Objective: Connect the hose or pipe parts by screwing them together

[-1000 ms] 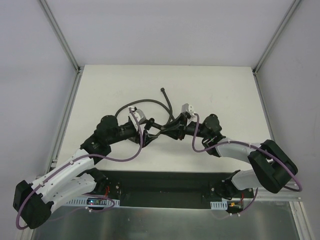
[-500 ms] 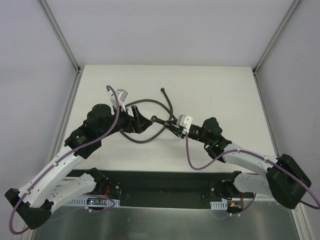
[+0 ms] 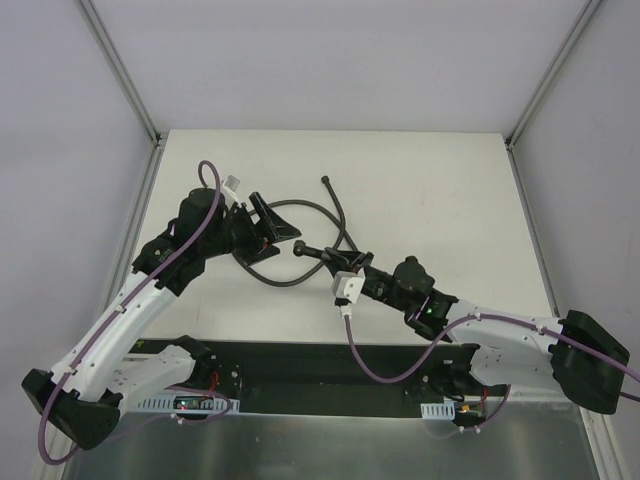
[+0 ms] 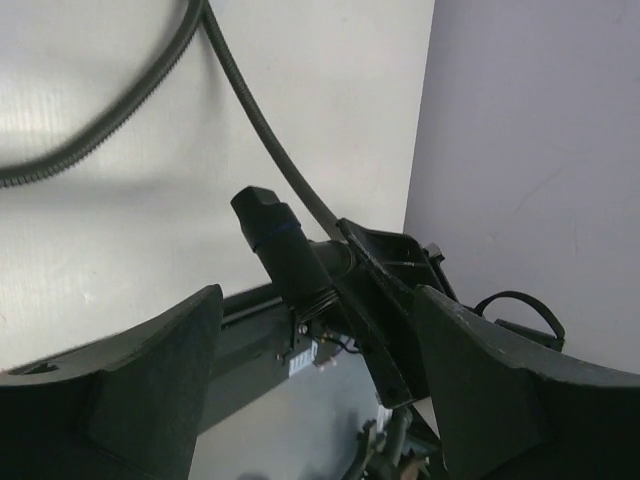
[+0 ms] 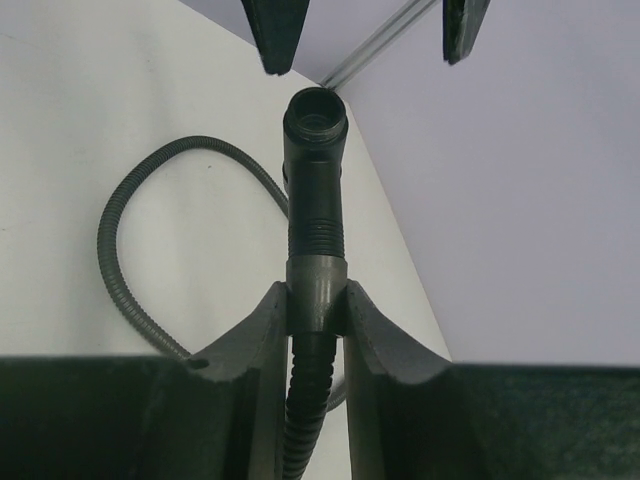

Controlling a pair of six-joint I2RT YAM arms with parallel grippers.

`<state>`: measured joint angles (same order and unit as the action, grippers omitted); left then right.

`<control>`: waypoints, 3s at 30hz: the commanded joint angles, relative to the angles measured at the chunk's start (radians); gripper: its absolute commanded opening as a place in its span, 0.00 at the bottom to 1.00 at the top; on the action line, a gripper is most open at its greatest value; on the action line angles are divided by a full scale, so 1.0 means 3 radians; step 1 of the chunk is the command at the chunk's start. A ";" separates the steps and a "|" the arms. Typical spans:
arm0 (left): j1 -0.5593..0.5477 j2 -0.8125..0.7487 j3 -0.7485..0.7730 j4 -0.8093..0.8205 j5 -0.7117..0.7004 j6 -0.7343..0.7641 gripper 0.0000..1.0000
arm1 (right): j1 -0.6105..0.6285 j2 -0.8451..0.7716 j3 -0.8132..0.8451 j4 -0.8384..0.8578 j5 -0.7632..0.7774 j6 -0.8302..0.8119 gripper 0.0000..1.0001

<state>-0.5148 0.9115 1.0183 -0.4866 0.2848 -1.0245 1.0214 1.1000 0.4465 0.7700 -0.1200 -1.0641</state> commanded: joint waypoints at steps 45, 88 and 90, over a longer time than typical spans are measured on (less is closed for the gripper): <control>0.0167 0.0188 -0.0720 0.1177 0.1315 -0.0473 0.00 | 0.0323 -0.0046 0.0163 0.0487 0.0319 0.0064 0.00; 0.0167 -0.0323 -0.1641 0.2891 0.0694 0.2219 0.00 | -0.1303 0.0508 0.0297 0.1065 -0.2122 0.3574 0.68; 0.0167 -0.0389 -0.1570 0.2697 0.0423 0.2036 0.00 | -0.1207 0.0302 0.0195 0.0581 -0.1683 0.2842 0.77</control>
<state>-0.4648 0.8490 0.5205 0.3885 0.6353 -0.3119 0.6334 1.3289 0.5453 1.0374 -0.8333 0.1104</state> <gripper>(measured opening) 0.269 0.702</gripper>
